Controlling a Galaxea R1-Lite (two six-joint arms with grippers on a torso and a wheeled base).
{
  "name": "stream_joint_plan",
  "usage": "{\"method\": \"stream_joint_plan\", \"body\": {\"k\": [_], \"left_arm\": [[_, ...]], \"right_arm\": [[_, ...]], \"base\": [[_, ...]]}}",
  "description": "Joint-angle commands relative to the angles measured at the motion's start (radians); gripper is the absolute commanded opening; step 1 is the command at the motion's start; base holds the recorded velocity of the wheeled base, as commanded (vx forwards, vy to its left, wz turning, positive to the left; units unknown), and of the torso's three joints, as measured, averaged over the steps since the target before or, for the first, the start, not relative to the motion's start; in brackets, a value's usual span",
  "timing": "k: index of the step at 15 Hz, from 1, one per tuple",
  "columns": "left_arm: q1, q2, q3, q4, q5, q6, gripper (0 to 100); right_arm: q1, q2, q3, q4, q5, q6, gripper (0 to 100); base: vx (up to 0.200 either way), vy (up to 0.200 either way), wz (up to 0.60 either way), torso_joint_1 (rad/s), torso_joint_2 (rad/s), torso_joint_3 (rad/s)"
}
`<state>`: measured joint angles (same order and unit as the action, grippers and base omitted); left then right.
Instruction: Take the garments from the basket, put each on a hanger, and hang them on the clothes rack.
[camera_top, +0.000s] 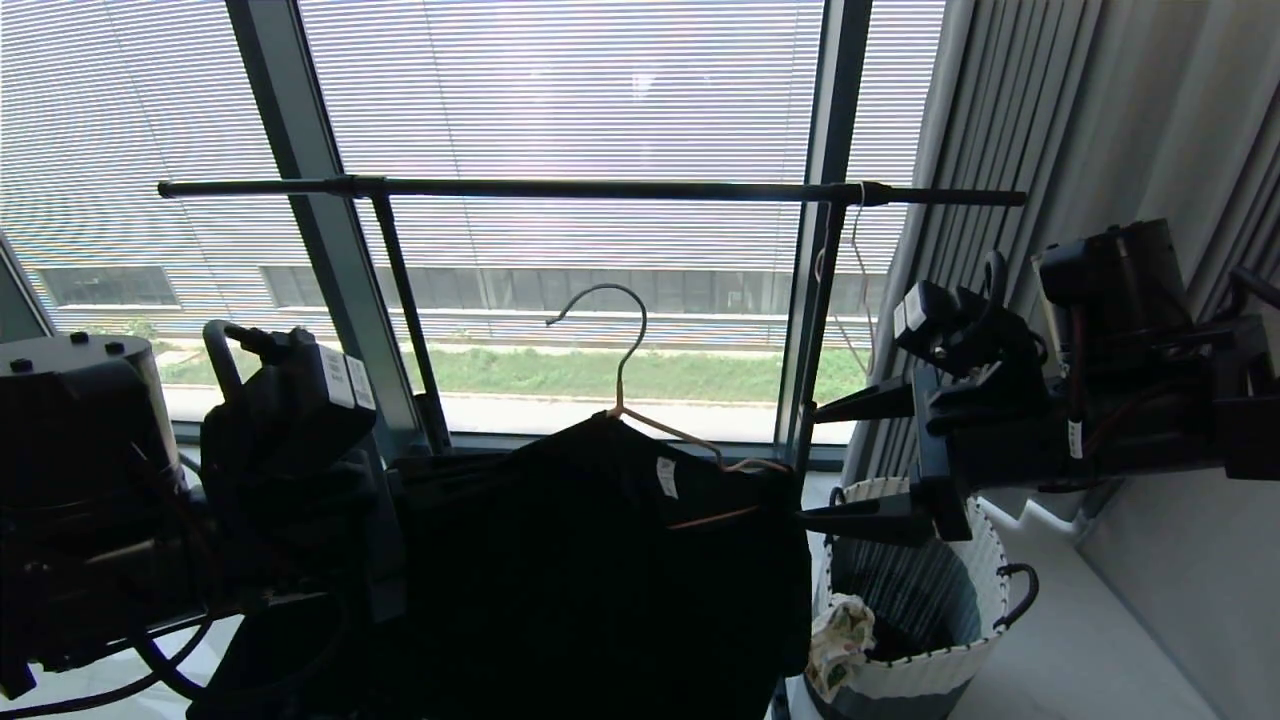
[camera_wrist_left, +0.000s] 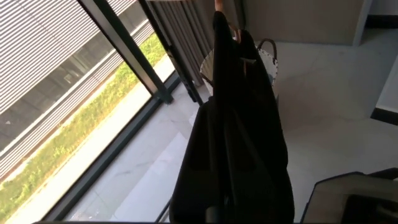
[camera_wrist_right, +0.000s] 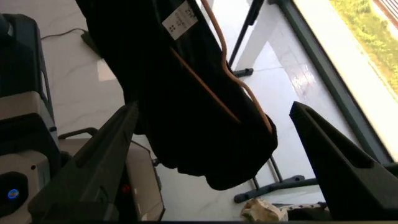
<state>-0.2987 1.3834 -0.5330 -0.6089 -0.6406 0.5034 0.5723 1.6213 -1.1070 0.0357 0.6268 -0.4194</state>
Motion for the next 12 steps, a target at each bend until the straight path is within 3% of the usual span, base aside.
{"method": "stream_joint_plan", "body": {"k": [1,5,12], "left_arm": [[0.010,0.089,0.011,-0.077,0.001,-0.013,0],[-0.085,0.111,0.038,-0.083,0.001,-0.016,0],[-0.119,0.112,0.027,-0.084,-0.001,-0.057,0]], "right_arm": [[0.012,0.022,-0.045,0.023,0.001,-0.006,100],[0.038,0.080,-0.114,0.052,0.001,-0.007,100],[0.112,0.170,-0.146,0.092,-0.022,-0.010,100]], "base": [[0.000,0.000,0.00,0.000,0.00,0.000],[0.000,0.000,0.00,0.000,0.00,0.000],[0.000,0.000,0.00,0.000,0.00,0.000]]}}
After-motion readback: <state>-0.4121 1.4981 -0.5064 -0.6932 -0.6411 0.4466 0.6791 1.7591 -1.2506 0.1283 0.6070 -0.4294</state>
